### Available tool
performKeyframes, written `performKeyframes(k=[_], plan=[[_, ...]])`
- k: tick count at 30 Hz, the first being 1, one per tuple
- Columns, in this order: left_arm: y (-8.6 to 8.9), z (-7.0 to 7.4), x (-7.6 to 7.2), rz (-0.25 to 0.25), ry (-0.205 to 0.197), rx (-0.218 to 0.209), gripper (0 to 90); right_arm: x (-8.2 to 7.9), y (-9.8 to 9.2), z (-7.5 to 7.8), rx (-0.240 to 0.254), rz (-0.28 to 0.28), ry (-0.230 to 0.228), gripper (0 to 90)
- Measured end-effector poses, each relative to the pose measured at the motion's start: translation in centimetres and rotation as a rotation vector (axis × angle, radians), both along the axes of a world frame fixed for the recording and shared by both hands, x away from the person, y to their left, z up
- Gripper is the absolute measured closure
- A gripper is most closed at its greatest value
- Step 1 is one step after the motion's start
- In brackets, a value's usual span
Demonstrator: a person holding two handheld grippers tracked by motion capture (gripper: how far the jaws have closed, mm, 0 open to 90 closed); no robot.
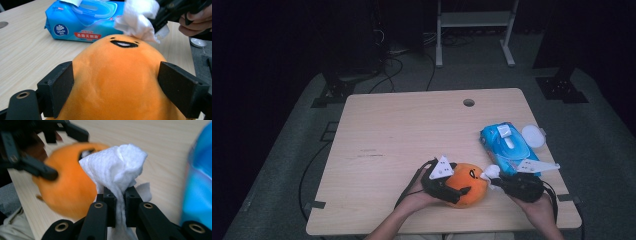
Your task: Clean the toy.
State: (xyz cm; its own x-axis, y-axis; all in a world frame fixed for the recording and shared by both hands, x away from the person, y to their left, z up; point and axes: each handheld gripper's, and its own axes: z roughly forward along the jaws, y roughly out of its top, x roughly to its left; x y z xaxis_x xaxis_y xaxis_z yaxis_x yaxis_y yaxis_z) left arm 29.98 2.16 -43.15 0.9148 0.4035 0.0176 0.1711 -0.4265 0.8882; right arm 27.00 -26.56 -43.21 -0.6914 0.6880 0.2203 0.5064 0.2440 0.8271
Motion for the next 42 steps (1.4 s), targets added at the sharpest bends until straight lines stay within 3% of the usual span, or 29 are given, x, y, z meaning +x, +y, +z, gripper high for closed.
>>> performKeyframes(k=[4,9,16,21,27,31,42], plan=[[-0.1,1.1,0.1,0.001,-0.023,-0.016,14.9,-0.4,-1.5,-0.7,-0.027,-0.021,0.023,82.0],[-0.9,0.3,0.4,-0.030,0.028,0.021,16.1,-0.7,-2.1,-1.3,-0.074,-0.030,0.036,81.2],[-0.8,0.0,0.3,-0.002,0.019,0.056,38.0,-0.6,-2.1,-2.0,-0.151,-0.028,0.044,71.5],[-0.7,0.2,0.0,0.010,-0.010,0.048,44.4,-0.7,-1.8,-2.0,-0.184,-0.020,0.045,61.8],[-0.8,0.6,-0.3,0.012,-0.028,0.036,51.9,-0.8,-1.8,-1.9,-0.167,-0.004,0.053,52.6],[-0.5,0.8,-0.2,0.019,-0.017,0.025,53.6,-0.8,-1.8,-2.0,-0.159,0.002,0.057,48.3],[0.2,1.2,0.1,0.044,-0.016,0.017,59.7,-1.5,-2.5,-0.5,-0.071,-0.023,-0.005,42.9]])
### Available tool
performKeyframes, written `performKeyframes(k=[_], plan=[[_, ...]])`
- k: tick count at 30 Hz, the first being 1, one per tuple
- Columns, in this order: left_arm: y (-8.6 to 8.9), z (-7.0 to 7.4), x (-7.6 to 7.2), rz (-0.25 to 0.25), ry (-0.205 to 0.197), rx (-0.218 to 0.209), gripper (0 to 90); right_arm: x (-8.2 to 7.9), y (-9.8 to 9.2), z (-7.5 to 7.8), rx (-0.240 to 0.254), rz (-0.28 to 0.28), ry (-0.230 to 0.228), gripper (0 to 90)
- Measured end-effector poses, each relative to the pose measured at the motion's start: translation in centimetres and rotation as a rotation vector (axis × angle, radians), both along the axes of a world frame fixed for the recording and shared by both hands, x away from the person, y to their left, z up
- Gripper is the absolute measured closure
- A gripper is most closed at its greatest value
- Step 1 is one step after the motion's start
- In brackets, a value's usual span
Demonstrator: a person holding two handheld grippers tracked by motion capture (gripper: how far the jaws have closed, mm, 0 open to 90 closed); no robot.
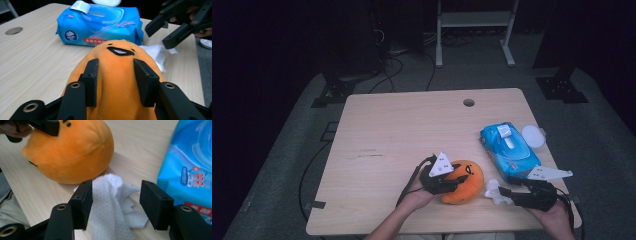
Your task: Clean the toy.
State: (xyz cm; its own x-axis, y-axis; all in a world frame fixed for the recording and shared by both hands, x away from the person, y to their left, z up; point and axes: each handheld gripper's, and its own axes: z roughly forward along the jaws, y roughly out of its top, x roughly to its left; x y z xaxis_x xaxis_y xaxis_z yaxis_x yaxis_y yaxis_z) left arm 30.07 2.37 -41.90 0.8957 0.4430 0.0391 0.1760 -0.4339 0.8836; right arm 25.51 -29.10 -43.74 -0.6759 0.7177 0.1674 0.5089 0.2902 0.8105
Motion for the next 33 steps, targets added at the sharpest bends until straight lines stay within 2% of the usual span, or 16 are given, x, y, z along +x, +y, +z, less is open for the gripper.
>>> performKeyframes(k=[5,12,17,23,26,29,33], plan=[[0.6,0.2,0.4,0.027,-0.001,-0.004,60.7,-0.3,0.6,0.7,0.017,0.015,-0.044,42.7],[2.1,0.9,1.9,0.090,0.010,-0.041,60.9,-0.3,0.6,0.8,0.031,0.014,-0.051,41.8],[3.5,2.2,3.2,0.130,-0.022,-0.035,60.8,-0.2,0.4,0.5,0.029,0.006,-0.046,41.4],[5.5,3.6,5.2,0.210,-0.061,-0.029,60.5,0.0,0.6,0.7,0.033,0.004,-0.043,40.4],[6.2,3.5,5.8,0.247,-0.061,-0.025,60.3,0.1,0.9,0.6,0.030,0.009,-0.044,39.6],[6.6,2.6,6.4,0.274,-0.055,-0.001,60.2,0.2,1.1,0.5,0.027,0.014,-0.041,39.0],[7.2,0.8,7.3,0.308,0.000,0.013,59.5,0.2,1.0,0.4,0.025,0.010,-0.033,38.4]])
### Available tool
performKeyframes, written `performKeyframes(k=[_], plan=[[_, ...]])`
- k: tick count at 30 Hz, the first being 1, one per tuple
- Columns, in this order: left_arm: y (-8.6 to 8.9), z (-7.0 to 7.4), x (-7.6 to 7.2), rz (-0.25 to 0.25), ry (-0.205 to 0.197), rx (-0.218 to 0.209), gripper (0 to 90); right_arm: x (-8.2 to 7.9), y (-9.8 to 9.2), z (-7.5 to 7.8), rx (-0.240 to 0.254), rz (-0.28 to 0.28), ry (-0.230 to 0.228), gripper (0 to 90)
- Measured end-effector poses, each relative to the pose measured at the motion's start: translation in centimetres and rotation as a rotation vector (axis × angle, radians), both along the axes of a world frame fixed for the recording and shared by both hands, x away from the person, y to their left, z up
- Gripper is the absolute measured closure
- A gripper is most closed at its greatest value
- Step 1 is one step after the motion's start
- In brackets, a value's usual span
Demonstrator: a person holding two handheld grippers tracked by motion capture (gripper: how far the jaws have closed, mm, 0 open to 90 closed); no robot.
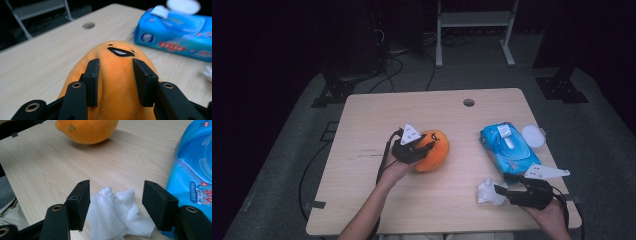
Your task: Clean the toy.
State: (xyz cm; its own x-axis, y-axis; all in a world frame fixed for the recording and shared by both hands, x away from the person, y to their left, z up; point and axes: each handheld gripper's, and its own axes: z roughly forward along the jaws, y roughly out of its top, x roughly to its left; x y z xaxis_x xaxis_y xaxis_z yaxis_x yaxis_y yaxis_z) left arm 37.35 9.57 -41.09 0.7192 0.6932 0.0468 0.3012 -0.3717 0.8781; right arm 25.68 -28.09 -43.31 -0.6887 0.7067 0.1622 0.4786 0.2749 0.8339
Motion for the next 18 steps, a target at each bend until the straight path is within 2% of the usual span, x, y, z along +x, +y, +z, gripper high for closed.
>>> performKeyframes(k=[1,3,7,12,18], plan=[[0.1,-0.6,0.1,0.001,0.015,0.010,59.1,0.0,-0.1,0.0,0.000,-0.003,0.001,38.2],[0.4,-0.8,0.2,0.006,0.024,-0.026,58.3,0.0,-0.2,-0.1,-0.002,-0.007,0.004,37.8],[0.6,-0.3,-0.1,0.001,0.015,-0.021,51.7,0.1,-0.2,-0.1,-0.007,-0.012,0.011,37.7],[1.1,0.8,-0.7,-0.001,0.004,-0.063,51.6,0.1,0.0,-0.2,-0.020,-0.012,0.010,37.2],[1.8,1.7,-1.3,-0.017,-0.008,-0.059,47.9,0.3,-0.1,-0.4,-0.007,-0.018,0.028,36.4]])
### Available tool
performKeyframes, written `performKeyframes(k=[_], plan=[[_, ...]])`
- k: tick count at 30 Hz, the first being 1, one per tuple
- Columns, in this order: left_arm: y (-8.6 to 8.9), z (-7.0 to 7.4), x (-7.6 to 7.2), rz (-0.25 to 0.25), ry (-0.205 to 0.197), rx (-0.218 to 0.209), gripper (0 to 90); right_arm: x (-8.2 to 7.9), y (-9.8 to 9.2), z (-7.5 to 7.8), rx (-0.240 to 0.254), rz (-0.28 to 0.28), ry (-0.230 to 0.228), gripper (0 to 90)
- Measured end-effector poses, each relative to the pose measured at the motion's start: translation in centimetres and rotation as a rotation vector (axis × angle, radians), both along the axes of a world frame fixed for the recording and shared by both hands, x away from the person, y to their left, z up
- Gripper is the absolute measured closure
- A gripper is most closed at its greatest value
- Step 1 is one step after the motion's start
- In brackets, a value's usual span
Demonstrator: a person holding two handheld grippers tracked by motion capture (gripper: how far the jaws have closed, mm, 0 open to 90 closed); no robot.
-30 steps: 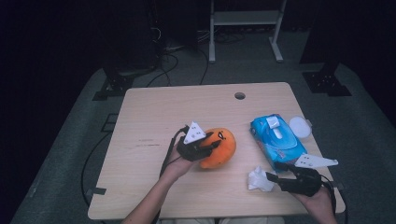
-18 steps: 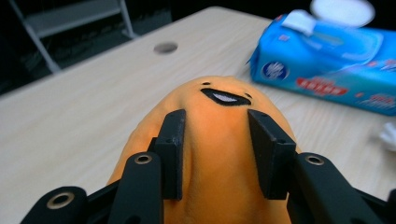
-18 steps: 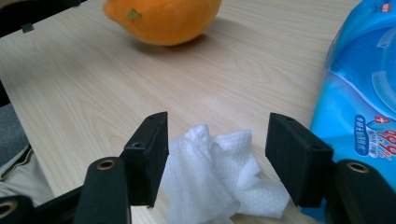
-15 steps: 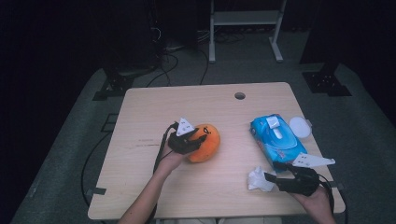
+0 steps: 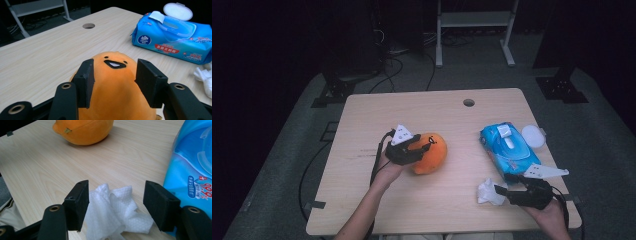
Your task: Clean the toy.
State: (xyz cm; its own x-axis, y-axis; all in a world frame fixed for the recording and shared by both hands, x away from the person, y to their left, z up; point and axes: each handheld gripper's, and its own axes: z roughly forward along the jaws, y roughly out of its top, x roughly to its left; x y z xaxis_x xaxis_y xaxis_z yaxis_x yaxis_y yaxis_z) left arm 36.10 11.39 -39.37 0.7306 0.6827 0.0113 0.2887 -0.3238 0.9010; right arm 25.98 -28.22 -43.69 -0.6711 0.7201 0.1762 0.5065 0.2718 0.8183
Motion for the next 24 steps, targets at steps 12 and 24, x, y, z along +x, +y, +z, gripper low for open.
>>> performKeyframes(k=[12,24], plan=[[2.4,0.1,-1.4,0.022,0.008,-0.006,45.3,0.2,-0.4,-0.1,0.028,-0.010,0.014,35.2],[4.6,-0.6,-2.8,0.044,0.028,-0.007,40.4,0.3,-1.0,-0.1,0.040,-0.030,0.018,33.9]])
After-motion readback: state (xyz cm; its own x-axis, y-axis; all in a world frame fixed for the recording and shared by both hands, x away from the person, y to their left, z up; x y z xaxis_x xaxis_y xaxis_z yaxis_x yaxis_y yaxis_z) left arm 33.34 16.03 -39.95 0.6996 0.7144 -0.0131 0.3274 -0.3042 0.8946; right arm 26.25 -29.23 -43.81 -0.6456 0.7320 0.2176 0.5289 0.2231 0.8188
